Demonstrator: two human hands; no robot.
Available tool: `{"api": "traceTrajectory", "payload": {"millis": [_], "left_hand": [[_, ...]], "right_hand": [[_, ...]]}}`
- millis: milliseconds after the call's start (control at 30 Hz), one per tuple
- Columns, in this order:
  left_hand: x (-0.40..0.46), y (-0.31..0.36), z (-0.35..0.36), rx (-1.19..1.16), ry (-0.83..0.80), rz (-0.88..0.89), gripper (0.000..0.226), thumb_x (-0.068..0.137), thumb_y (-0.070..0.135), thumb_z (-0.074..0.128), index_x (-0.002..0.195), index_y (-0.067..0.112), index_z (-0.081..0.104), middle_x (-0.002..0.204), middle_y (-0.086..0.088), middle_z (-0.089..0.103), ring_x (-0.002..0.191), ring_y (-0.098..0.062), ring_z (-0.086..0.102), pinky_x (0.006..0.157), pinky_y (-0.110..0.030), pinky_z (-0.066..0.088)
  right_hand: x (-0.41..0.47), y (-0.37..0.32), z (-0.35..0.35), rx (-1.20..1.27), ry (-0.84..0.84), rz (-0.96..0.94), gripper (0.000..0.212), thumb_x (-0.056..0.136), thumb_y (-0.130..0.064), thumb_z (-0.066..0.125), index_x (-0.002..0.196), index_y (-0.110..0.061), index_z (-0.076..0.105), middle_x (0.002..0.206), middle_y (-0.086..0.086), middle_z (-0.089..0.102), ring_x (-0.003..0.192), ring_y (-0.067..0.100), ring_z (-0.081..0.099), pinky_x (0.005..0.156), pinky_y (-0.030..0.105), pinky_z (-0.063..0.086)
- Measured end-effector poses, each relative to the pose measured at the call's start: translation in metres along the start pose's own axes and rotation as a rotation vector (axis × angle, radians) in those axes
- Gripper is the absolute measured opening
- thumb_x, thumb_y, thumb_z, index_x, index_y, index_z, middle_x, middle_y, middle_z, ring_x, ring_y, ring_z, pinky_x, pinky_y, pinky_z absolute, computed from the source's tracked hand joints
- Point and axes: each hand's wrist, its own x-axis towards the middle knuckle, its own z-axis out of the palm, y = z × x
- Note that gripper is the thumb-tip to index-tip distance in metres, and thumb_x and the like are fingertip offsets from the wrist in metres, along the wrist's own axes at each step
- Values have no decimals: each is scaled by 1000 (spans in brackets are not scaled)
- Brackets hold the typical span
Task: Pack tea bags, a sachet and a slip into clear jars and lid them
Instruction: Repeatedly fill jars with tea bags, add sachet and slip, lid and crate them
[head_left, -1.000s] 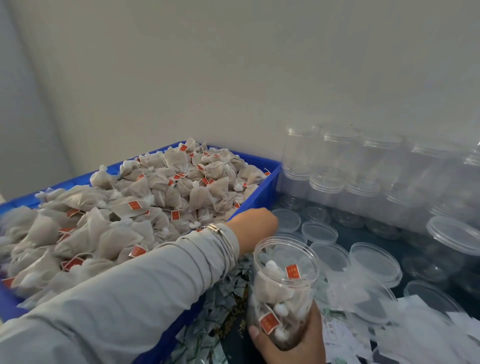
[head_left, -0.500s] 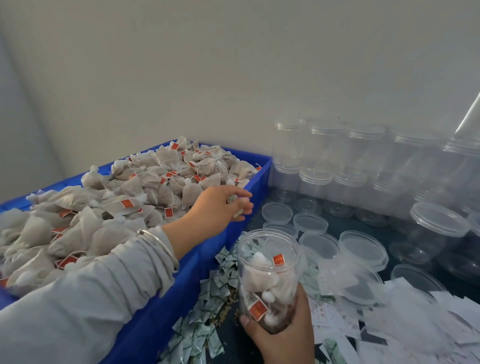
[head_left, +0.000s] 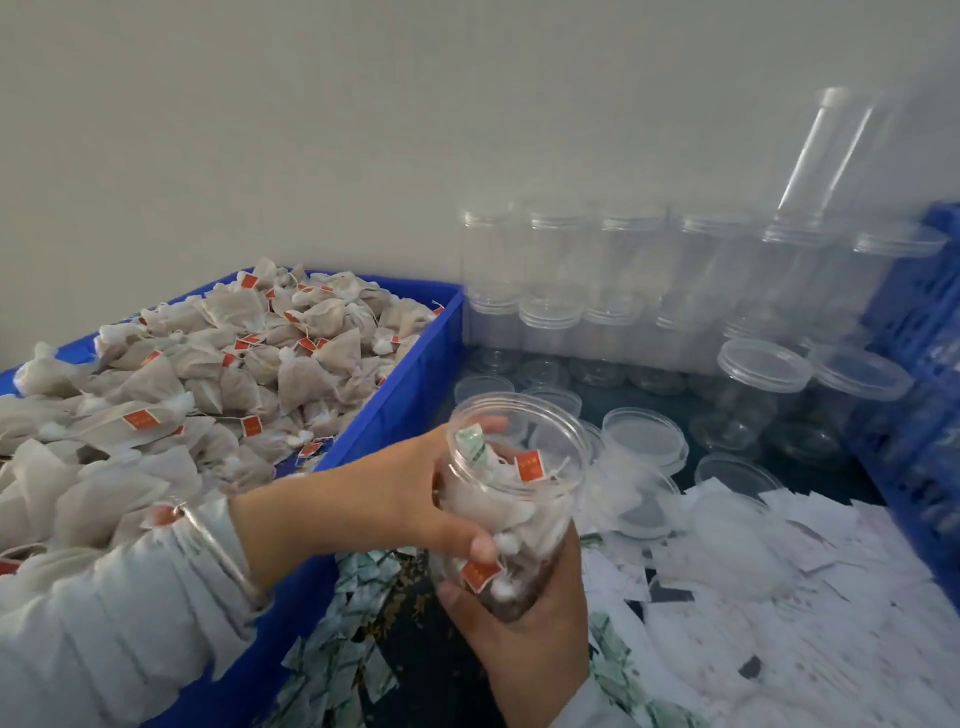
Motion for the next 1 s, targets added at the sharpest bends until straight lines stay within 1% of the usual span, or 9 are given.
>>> {"api": "traceTrajectory", "payload": {"millis": [100,167,200,300,400,500,600,733,1000], "left_hand": [[1,-1,1,9,196,-22,94,41,60,83,124,40,45,112,25,64,104,4,61,86,-16,50],[1,-1,1,-39,287,-37,80,40,56,80,112,41,50,102,31,66,93,6,64,73,-10,50],[2,-3,1,-41,330,-59,81,37,57,81,111,42,51,99,30,66,90,6,65,71,-11,50],[5,-6,2,-42,460,-114,90,29,61,81,111,44,50,96,20,70,89,3,66,77,-19,50],[6,-4,4,-47,454,-109,87,32,61,81,111,39,53,99,15,71,91,-3,67,81,-25,51],[4,-2,8,-28,437,-142,88,30,63,80,110,42,51,100,17,70,92,-2,67,77,-18,51],[4,-1,11,-28,432,-177,95,29,60,84,115,43,47,108,15,67,98,-4,64,86,-24,49],[3,2,12,-63,423,-164,89,32,55,89,111,43,49,103,17,69,92,-1,67,74,-15,48],[3,1,13,-83,431,-185,93,32,53,88,115,40,49,111,13,66,101,-8,64,86,-25,49]], "right_hand": [[9,-27,-12,21,-192,-83,65,76,-45,69,132,-23,44,127,-5,59,116,7,57,95,21,47],[19,-37,-29,-113,-250,-98,54,85,-64,41,126,-31,52,119,-14,62,113,3,56,96,22,44],[25,-37,-40,-203,-227,-88,47,86,-64,36,116,-35,58,110,-16,65,106,0,58,94,24,46],[41,-30,-76,-580,-189,-42,24,93,-33,51,107,-26,69,94,-19,63,87,-7,57,83,12,46],[49,-15,-93,-860,-297,4,25,90,-15,57,111,-19,70,106,-8,67,84,-2,55,73,-1,37],[45,-1,-89,-1016,-361,-24,27,88,-21,59,114,-18,68,121,-4,63,112,12,53,92,13,35],[44,8,-82,-1176,-453,-93,34,87,-36,60,111,-13,64,125,-1,56,120,18,44,99,24,30],[47,14,-82,-1308,-493,-71,49,88,-52,54,118,-13,56,134,1,46,127,20,37,103,27,27],[47,18,-81,-1227,-493,-88,42,90,-50,52,113,-19,67,137,0,46,131,17,32,102,21,22]]}}
